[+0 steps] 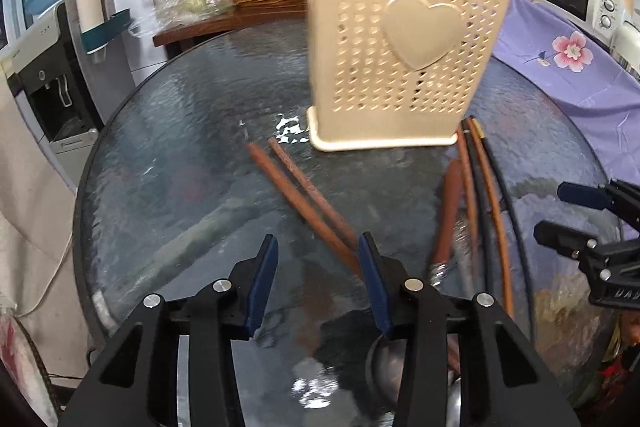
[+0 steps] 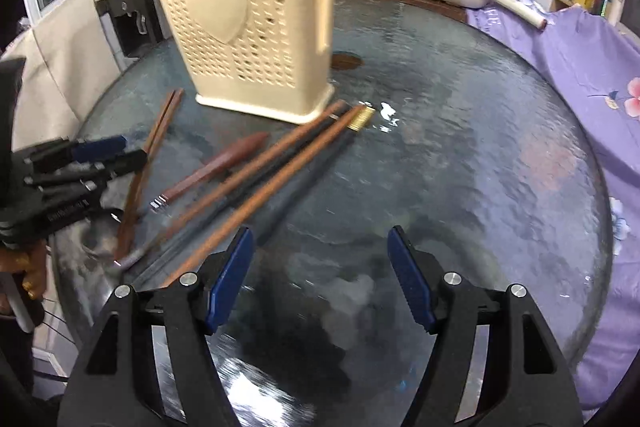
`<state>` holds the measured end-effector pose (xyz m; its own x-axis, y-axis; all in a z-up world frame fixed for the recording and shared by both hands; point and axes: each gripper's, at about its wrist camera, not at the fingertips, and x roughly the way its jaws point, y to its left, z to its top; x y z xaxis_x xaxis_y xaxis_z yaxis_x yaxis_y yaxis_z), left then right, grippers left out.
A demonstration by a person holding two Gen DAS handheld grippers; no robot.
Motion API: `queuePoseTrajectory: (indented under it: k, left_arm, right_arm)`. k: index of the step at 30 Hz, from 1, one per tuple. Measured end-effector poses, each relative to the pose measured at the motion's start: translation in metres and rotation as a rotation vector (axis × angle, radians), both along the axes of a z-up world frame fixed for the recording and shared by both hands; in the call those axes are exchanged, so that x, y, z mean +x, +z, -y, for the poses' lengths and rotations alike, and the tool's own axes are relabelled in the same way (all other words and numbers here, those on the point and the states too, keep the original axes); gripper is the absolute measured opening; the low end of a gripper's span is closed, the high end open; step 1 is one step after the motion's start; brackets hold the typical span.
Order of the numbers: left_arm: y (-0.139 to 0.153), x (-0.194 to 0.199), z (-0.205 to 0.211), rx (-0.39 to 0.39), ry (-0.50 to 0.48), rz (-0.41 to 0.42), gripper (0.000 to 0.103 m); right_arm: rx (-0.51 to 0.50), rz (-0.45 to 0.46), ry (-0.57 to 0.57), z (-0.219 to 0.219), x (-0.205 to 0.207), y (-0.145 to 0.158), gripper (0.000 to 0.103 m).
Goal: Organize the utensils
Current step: 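Move both tools back toward the remaining chopsticks on the table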
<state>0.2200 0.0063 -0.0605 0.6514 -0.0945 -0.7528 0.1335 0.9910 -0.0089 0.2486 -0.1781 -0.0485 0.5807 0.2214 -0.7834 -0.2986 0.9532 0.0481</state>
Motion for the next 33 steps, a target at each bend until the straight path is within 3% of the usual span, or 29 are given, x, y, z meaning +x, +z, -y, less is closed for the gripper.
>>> queuePoseTrajectory:
  k: [6, 10, 14, 26, 33]
  left_arm:
    - [-0.001, -0.002, -0.023, -0.032, 0.042, -0.026, 0.041]
    - [0.005, 0.001, -0.034, -0.034, 0.086, -0.004, 0.041]
    - [0.013, 0.002, -0.04, -0.065, 0.115, 0.021, 0.041]
    - [0.007, 0.018, -0.06, -0.077, 0.219, -0.027, 0.041]
    - [0.002, 0.041, -0.064, -0.084, 0.245, -0.066, 0.041]
  right_arm:
    - [-0.054, 0.0, 0.016, -0.018, 0.005, -0.004, 0.069]
    - [-0.017, -0.032, -0.037, -0.009, 0.012, -0.009, 0.067]
    - [0.055, -0.065, -0.066, -0.002, 0.019, -0.008, 0.062]
    - [-0.04, -0.079, -0.12, -0.004, 0.051, -0.008, 0.04]
    - [-0.062, -0.08, -0.126, 0.002, 0.08, -0.007, 0.034]
